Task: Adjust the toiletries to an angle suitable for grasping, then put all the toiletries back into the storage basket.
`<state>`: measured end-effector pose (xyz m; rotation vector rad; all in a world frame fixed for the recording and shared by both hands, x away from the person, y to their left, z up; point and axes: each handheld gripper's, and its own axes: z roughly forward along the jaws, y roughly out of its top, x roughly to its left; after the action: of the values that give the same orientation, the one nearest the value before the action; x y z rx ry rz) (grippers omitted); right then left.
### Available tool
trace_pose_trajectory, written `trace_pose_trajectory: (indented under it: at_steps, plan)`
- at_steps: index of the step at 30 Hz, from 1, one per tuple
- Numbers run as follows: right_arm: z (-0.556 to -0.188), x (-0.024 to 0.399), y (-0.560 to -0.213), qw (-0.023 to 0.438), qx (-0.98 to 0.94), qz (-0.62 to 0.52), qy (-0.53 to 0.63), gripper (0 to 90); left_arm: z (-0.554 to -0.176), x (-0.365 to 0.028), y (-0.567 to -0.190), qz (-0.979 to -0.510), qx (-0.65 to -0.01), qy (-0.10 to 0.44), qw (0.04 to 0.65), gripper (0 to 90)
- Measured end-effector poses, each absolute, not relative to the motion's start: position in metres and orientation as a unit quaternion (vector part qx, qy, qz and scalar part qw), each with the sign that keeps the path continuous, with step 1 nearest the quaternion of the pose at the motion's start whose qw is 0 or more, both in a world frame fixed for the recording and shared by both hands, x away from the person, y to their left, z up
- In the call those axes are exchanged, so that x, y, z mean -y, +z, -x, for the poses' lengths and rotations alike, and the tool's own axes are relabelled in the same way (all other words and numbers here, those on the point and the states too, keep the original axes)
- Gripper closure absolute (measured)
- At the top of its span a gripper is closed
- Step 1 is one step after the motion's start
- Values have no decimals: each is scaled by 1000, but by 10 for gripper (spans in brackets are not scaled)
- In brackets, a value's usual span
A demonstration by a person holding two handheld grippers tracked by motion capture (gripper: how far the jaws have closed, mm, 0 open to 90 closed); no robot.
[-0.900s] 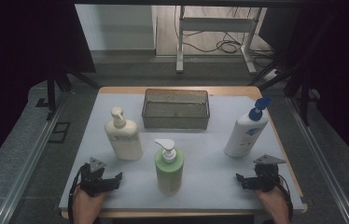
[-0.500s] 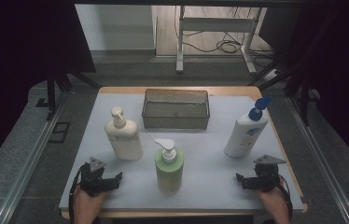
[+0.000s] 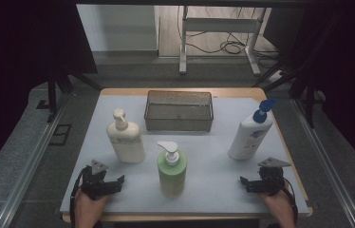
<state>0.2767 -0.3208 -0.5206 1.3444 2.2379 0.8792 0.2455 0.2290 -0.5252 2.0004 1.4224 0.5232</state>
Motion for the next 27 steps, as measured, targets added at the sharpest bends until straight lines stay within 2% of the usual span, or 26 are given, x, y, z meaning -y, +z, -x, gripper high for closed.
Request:
trace_pose_trajectory:
  at_steps: [16,19,21,27]
  plan:
    - [-277,322,-519,189,-800,-475,314,9,-245,-229,-525,-758,-538,198,312,100]
    - [-276,323,-518,189,-800,-474,316,64,-245,-229,-525,-757,-538,198,312,100]
    - [-276,325,-515,189,-798,-474,320,142,-245,-229,-525,-757,-538,199,312,100]
    - [-277,325,-512,180,-798,-471,330,173,-245,-229,-526,-757,-538,200,313,101]
